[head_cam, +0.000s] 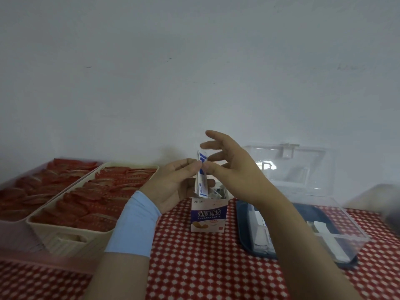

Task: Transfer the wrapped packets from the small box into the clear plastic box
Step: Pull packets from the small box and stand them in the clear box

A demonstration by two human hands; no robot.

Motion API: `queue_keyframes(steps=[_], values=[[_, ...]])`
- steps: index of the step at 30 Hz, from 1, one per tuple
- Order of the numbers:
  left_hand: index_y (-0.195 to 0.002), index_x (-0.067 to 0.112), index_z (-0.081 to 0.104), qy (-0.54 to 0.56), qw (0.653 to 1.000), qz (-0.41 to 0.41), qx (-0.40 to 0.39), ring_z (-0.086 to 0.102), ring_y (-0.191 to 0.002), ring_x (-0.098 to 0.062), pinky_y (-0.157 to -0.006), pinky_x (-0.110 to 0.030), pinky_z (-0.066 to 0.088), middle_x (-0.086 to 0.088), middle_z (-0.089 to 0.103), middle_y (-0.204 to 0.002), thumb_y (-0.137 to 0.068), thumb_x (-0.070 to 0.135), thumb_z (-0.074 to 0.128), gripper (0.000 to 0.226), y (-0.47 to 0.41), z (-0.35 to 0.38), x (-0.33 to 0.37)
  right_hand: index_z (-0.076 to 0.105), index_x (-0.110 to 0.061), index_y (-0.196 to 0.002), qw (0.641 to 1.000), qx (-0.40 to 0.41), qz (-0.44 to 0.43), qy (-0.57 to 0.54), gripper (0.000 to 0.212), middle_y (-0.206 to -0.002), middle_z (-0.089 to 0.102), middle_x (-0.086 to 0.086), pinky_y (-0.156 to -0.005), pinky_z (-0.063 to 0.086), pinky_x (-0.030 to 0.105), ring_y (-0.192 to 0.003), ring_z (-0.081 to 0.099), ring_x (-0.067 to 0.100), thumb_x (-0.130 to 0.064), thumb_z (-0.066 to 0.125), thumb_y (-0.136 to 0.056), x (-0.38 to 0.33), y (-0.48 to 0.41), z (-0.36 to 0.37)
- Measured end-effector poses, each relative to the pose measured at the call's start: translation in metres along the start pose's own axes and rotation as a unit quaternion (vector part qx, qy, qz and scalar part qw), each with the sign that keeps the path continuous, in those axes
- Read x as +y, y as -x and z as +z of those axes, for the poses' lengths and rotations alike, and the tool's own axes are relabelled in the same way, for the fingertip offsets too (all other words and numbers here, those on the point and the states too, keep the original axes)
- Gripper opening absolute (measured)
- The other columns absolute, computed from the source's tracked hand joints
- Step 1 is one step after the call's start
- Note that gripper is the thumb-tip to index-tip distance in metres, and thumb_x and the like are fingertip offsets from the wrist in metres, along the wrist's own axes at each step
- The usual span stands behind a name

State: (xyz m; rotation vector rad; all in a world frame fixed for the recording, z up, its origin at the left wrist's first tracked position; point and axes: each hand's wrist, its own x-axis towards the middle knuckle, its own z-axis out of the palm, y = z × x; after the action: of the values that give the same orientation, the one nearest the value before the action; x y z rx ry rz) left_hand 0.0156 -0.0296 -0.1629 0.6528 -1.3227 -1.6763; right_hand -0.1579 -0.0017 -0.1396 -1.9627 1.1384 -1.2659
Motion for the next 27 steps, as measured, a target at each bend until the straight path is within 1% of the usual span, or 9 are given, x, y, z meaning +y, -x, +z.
queue_keyframes(steps=[3,5,7,11,15,17,19,20,27], values=[[-0.11,0.005,0.066,0.01,0.999,0.002,0.041,0.073,-0.082,-0.025,-0.071,-0.039,0.062,-0.01,0.075,-0.099,-0.084,0.03,0.061,0.036,-0.002,0.001,0.001,0.02,-0.055,-0.15,0.995,-0.09,-0.02,0.044,0.107,-0.152,0.032,-0.03,-0.099,0.043,0.017,-0.135,0.035,-0.013,-0.031,0.09,-0.072,-0.003,0.006,-0.004],[-0.112,0.005,0.066,0.028,0.998,0.005,0.059,0.074,-0.083,-0.027,-0.069,-0.04,0.062,-0.009,0.076,-0.099,-0.084,0.03,0.062,0.037,-0.003,0.002,0.001,0.016,-0.058,-0.149,0.989,-0.12,-0.028,0.08,0.119,-0.154,0.027,-0.03,-0.094,0.04,0.006,-0.134,0.03,-0.018,-0.03,0.094,-0.064,-0.003,0.007,-0.001],[-0.115,0.005,0.066,0.022,0.998,0.0,0.054,0.074,-0.086,-0.028,-0.066,-0.038,0.062,-0.01,0.075,-0.103,-0.084,0.031,0.062,0.041,-0.002,0.002,0.0,0.021,-0.054,-0.149,0.989,-0.11,-0.035,0.093,0.115,-0.149,0.035,-0.023,-0.082,0.039,-0.003,-0.123,0.039,-0.021,-0.027,0.094,-0.065,-0.001,0.006,0.004],[-0.116,0.003,0.066,0.002,1.0,-0.019,0.012,0.072,-0.094,-0.029,-0.065,-0.034,0.06,-0.016,0.071,-0.118,-0.085,0.03,0.063,0.041,-0.001,0.001,-0.002,0.031,-0.05,-0.145,0.992,-0.068,-0.03,0.102,0.101,-0.134,0.048,-0.019,-0.076,0.044,0.0,-0.108,0.048,-0.02,-0.027,0.092,-0.068,0.002,0.005,0.007],[-0.109,0.003,0.067,0.007,0.999,-0.008,0.054,0.074,-0.087,-0.027,-0.072,-0.04,0.062,-0.012,0.074,-0.109,-0.081,0.026,0.065,0.036,-0.001,0.002,0.0,0.018,-0.055,-0.15,0.992,-0.093,0.0,0.08,0.112,-0.149,0.038,-0.026,-0.093,0.042,0.007,-0.131,0.038,-0.015,-0.038,0.091,-0.067,0.004,0.005,0.001],[-0.109,-0.003,0.064,-0.001,0.995,0.012,0.095,0.074,-0.083,-0.026,-0.069,-0.04,0.063,-0.013,0.073,-0.108,-0.086,0.022,0.064,0.033,-0.001,-0.001,0.002,0.035,-0.047,-0.147,0.994,-0.053,0.035,0.088,0.079,-0.141,0.048,-0.026,-0.099,0.044,0.02,-0.127,0.044,-0.01,-0.042,0.079,-0.081,0.011,0.004,-0.005],[-0.115,-0.01,0.059,-0.026,0.992,0.02,0.119,0.075,-0.085,-0.027,-0.068,-0.035,0.062,-0.016,0.072,-0.111,-0.095,0.014,0.058,0.031,-0.001,-0.008,0.003,0.064,-0.037,-0.125,0.98,0.004,0.065,0.19,0.031,-0.111,0.063,-0.024,-0.089,0.051,0.026,-0.101,0.057,-0.006,-0.034,0.064,-0.095,0.019,0.002,-0.011],[-0.119,-0.012,0.056,-0.039,0.991,0.02,0.126,0.075,-0.087,-0.028,-0.069,-0.034,0.062,-0.016,0.072,-0.113,-0.098,0.013,0.056,0.032,-0.001,-0.01,0.003,0.07,-0.035,-0.114,0.963,0.011,0.081,0.256,0.021,-0.102,0.066,-0.023,-0.085,0.052,0.025,-0.09,0.059,-0.004,-0.029,0.06,-0.097,0.023,0.0,-0.012],[-0.111,-0.009,0.06,-0.069,0.987,0.024,0.14,0.075,-0.092,-0.029,-0.07,-0.032,0.062,-0.017,0.07,-0.119,-0.098,0.012,0.057,0.025,-0.003,-0.013,0.001,0.074,-0.041,-0.107,0.884,-0.098,0.126,0.439,0.019,-0.1,0.073,-0.017,-0.074,0.051,0.024,-0.089,0.063,0.005,-0.043,0.072,-0.088,0.026,-0.006,0.005]])
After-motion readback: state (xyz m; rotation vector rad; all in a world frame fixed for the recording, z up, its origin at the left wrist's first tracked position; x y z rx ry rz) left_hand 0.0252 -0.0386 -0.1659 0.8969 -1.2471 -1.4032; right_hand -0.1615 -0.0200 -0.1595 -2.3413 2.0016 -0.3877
